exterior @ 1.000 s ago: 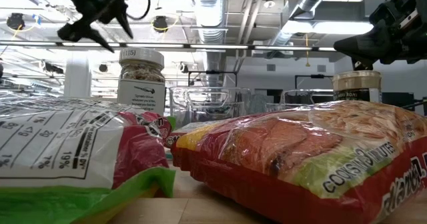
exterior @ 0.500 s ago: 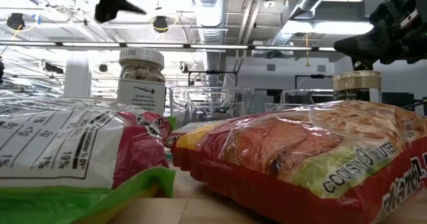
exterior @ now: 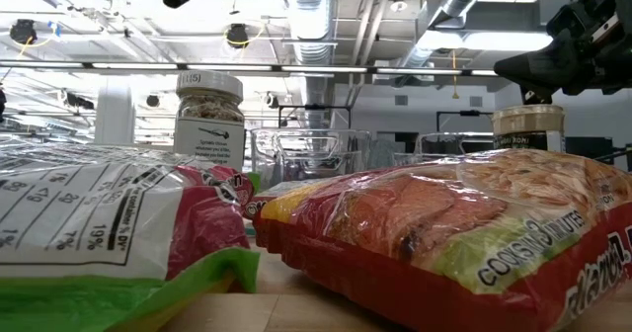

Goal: Pick & Place Food Item
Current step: Put the white seasoning bottle into the white bin

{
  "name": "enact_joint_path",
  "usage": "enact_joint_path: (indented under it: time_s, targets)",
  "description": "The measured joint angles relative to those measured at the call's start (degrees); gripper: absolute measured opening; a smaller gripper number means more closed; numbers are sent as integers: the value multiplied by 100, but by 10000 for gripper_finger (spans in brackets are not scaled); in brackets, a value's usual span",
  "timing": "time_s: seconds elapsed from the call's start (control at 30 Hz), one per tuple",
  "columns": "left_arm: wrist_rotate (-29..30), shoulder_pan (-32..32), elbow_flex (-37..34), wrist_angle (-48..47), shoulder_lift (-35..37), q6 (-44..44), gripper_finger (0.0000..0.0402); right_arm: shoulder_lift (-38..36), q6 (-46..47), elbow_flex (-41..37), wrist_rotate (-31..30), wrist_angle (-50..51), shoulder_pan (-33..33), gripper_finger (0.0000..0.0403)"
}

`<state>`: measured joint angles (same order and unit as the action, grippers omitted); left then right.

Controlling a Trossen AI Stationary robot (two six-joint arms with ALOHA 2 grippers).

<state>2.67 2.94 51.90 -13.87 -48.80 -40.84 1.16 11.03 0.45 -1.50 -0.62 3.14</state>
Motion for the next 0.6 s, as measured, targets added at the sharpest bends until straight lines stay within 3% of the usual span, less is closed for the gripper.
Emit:
enact_joint_path:
  time_s: [0.33, 0.6]
  targets:
    - [-344, -190, 0, 816, -2, 45, 250, 1, 0, 1, 0, -1, 1, 0]
    - [-419, -1057, 2, 1303, -101, 488, 232, 1, 2, 2, 0, 1, 1, 0]
